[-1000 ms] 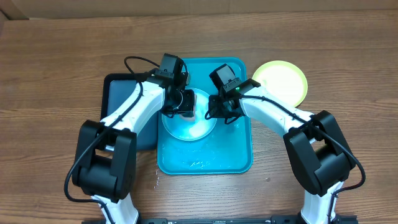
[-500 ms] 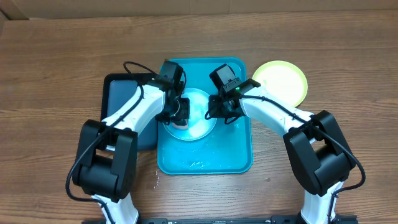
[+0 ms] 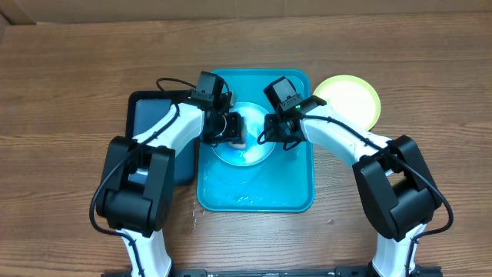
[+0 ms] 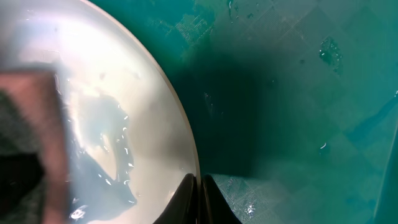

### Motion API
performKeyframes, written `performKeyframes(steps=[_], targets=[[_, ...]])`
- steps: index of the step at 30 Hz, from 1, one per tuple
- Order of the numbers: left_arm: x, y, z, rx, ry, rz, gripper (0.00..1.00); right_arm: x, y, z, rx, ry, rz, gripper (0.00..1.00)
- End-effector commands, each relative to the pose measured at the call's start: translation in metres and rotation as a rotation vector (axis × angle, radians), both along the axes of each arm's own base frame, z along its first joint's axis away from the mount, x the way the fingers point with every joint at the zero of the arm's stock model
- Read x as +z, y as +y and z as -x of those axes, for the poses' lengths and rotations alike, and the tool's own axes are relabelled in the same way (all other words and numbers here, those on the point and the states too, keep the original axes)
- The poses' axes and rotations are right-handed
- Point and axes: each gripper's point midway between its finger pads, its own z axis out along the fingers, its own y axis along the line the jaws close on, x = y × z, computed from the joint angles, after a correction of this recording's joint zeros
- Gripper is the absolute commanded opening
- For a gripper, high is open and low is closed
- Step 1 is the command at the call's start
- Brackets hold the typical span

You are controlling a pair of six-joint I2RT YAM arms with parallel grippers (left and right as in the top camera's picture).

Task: Clean dirty plates on tray and stack at the side
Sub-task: 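Scrub around the white plate's surface with the sponge while right gripper holds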

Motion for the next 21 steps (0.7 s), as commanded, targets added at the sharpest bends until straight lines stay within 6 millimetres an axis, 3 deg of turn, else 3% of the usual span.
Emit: performKeyframes(steps=[1,5,13,17,21], targets=[[-0.038,-0.027,0.032,-0.054,0.154,0.108,0.04,0.0,0.025,0.013,0.058,0.032,-0.069,0.04],[-0.018,-0.032,0.006,-0.049,0.089,0.175,0.04,0.0,0.025,0.013,0.058,0.032,-0.069,0.04],[0.043,-0.008,-0.036,-0.037,-0.039,0.168,0.04,0.0,0.025,0.013,0.058,0.033,-0.069,0.04],[0.07,0.013,-0.034,0.002,-0.076,0.074,0.04,0.0,0.025,0.013,0.058,0.032,-0.069,0.04],[0.071,0.032,-0.019,0.028,-0.04,-0.054,0.04,0.0,0.025,0.013,0.058,0.032,-0.069,0.04]])
